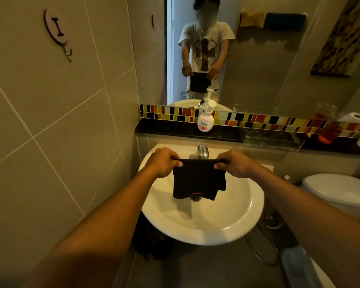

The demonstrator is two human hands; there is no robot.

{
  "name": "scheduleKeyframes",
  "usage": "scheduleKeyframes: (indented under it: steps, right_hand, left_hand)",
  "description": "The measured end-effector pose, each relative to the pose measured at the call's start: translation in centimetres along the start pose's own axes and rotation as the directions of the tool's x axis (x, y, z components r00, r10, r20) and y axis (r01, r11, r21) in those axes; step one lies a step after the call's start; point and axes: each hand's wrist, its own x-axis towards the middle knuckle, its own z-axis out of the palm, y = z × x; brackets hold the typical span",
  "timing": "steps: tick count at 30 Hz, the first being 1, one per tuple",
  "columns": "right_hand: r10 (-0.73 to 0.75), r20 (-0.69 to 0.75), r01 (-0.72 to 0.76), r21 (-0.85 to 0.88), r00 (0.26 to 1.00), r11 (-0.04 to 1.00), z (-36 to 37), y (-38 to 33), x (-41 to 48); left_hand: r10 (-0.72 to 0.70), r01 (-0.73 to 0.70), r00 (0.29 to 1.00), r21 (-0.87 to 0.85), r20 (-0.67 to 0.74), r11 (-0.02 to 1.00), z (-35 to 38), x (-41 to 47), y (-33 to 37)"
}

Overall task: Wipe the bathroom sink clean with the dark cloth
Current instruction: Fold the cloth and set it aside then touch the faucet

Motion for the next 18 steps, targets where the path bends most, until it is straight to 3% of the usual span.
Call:
scheduleKeyframes:
  steps: [7,18]
  right_hand:
    - [0.043,-0.051,-0.043,0.001,0.998,0.999,-1.4,2.8,-1.1]
    - [0.179,-0.020,-0.168,0.255,0.984,0.952,-10.5,12.9,-1.8]
  left_hand:
    - [0.040,-0.036,0.998,-0.102,0.042,0.994,1.7,1.6,2.0]
    - [0.212,-0.190,0.966,-0.152,0.146,0.970,6.1,9.9,12.1]
